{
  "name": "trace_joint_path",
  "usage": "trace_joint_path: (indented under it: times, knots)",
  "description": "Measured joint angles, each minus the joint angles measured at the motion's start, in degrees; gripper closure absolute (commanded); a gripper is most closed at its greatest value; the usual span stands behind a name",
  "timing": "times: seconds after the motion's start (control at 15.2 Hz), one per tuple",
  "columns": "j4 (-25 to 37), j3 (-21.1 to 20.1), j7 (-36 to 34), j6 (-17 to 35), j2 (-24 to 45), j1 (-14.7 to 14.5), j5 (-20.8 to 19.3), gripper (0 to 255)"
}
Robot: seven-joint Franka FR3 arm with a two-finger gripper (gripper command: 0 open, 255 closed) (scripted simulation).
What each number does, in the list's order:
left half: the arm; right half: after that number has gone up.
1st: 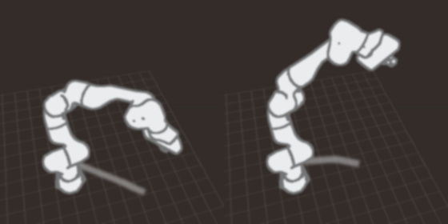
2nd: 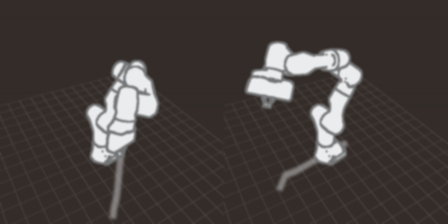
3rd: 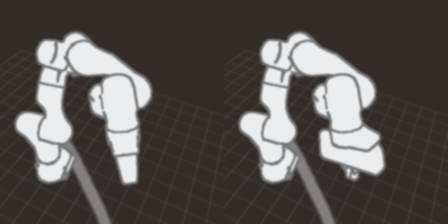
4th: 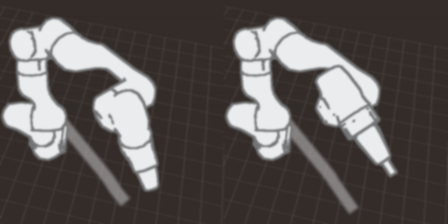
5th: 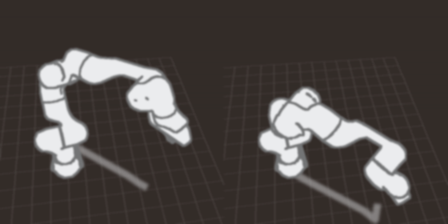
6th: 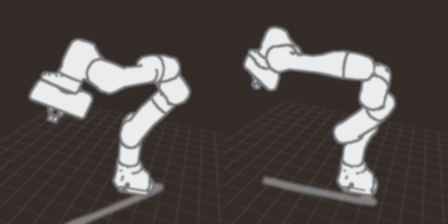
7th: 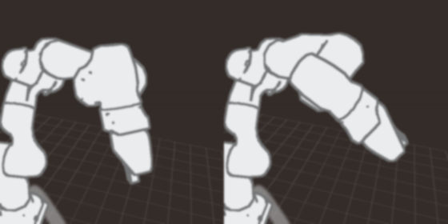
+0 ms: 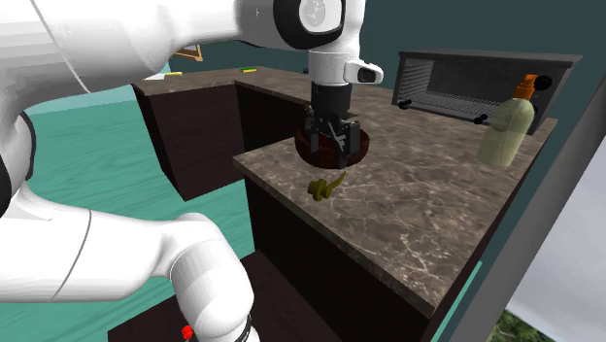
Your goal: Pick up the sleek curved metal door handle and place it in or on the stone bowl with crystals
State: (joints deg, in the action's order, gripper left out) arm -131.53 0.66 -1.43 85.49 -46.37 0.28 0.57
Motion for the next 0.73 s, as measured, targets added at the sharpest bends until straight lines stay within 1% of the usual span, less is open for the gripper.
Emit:
trace_joint_path:
  times: [0.07,0.13,0.26,0.33,0.46,0.73]
  knots:
    - [0.00,0.00,0.00,0.00,0.00,0.00,0.00,0]
    - [-0.75,-0.63,-0.12,0.41,-0.03,0.15,-0.97,0]
    - [-3.34,-2.44,-0.36,1.14,-0.84,0.67,-4.28,0]
    - [-4.87,-2.97,-0.53,2.03,-1.18,0.78,-5.18,0]
    - [-6.90,-3.20,-0.56,3.43,-1.61,0.91,-6.02,0]
    - [-10.61,-3.01,-0.61,6.40,-2.31,0.99,-6.48,0]
